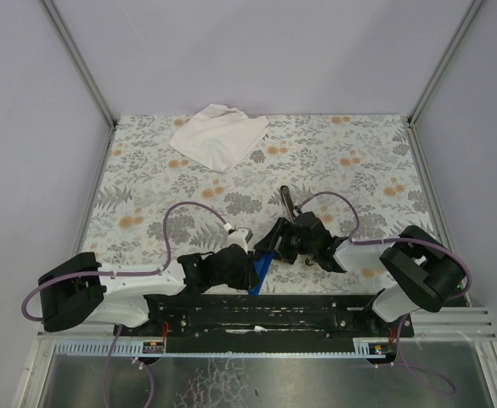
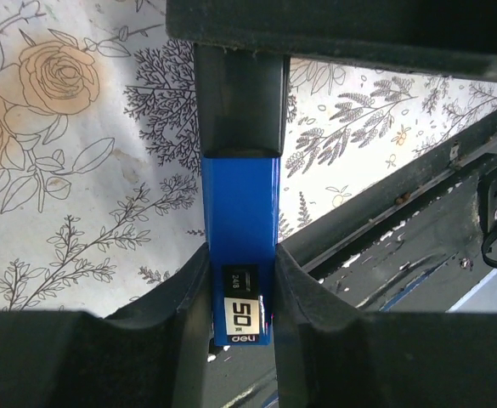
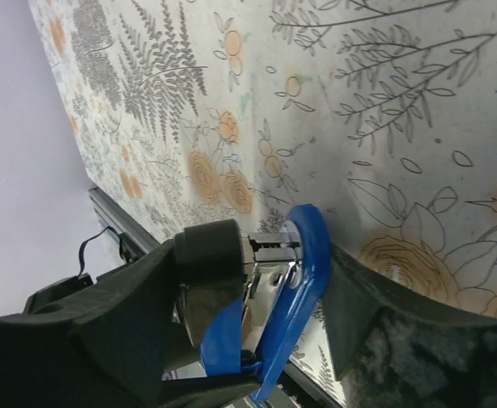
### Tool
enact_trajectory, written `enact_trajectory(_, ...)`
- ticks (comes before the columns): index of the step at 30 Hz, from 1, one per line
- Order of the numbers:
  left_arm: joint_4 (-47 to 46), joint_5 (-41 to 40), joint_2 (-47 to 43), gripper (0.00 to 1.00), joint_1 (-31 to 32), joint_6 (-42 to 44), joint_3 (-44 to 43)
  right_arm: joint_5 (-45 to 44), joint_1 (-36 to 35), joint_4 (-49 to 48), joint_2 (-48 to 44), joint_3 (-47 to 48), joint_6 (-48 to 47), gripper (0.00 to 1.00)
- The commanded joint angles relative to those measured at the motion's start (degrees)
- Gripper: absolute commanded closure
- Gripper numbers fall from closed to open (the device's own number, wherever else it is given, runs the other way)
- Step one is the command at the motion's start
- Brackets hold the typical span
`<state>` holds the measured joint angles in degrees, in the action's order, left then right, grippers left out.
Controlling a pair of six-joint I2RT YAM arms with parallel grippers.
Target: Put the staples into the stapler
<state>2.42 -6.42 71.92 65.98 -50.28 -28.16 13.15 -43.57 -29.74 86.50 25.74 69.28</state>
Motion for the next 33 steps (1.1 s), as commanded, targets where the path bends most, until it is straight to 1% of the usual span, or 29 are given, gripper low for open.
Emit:
enact_trajectory(1,-6.39,0.39,-1.44,1.00,0.45,-0.83,-0.53,-0.34,-0.91,-1.09,0.25,0.12,1.07,0.49)
enact_trajectory(2,-5.75,0.12,-1.25,1.00,0.51,-1.05,-0.70,-0.54,-0.98,-1.11,-0.09,-0.11,1.26,0.60)
enact_trajectory(3,-5.18,-0.06,-0.87,1.00,0.45,-1.23,-0.89,-0.76,-0.94,-0.93,-0.29,-0.22,1.30,0.73)
enact_trajectory(6,-4.19,-0.11,0.21,1.00,0.42,-1.67,-1.43,-1.27,-0.98,-0.61,-0.73,-0.51,1.85,1.00)
enact_trajectory(15,-2.21,-0.96,1.04,1.00,0.45,-1.78,-2.83,-3.13,-0.94,-1.62,-2.75,-1.72,1.47,1.00)
enact_trajectory(16,-1.80,-1.42,0.96,1.00,0.46,-1.90,-2.90,-3.39,-0.93,-1.18,-3.31,-1.53,0.64,0.91)
enact_trajectory(18,-0.74,-2.95,0.70,1.00,0.39,-2.23,-3.23,-4.02,-0.97,0.45,-4.66,-0.68,-1.67,0.43)
enact_trajectory(19,-0.14,-3.72,0.60,1.00,0.32,-2.35,-3.48,-4.70,-0.91,2.09,-5.53,-0.11,-3.12,0.21)
enact_trajectory(20,0.59,-4.59,0.59,1.00,0.17,-2.20,-3.79,-5.58,-0.90,3.96,-6.64,0.52,-4.49,0.06)
enact_trajectory(21,1.38,-5.73,0.66,1.00,-0.13,-1.88,-4.37,-6.86,-0.98,6.11,-7.82,1.19,-5.98,0.00)
enact_trajectory(24,3.73,-7.86,1.21,1.00,-2.13,0.11,-6.39,-11.05,-0.85,12.18,-11.75,2.71,-10.00,0.01)
enact_trajectory(27,4.21,-9.82,2.56,1.00,-6.01,4.54,-8.52,-15.09,-0.58,17.84,-15.49,3.98,-14.17,0.01)
enact_trajectory(30,3.19,-9.43,5.53,1.00,-13.07,9.59,-11.01,-19.28,-0.29,24.10,-18.29,5.85,-18.95,0.01)
enact_trajectory(33,0.35,-8.41,10.51,1.00,-19.78,15.36,-14.47,-23.91,-0.08,30.87,-20.57,7.97,-24.98,0.01)
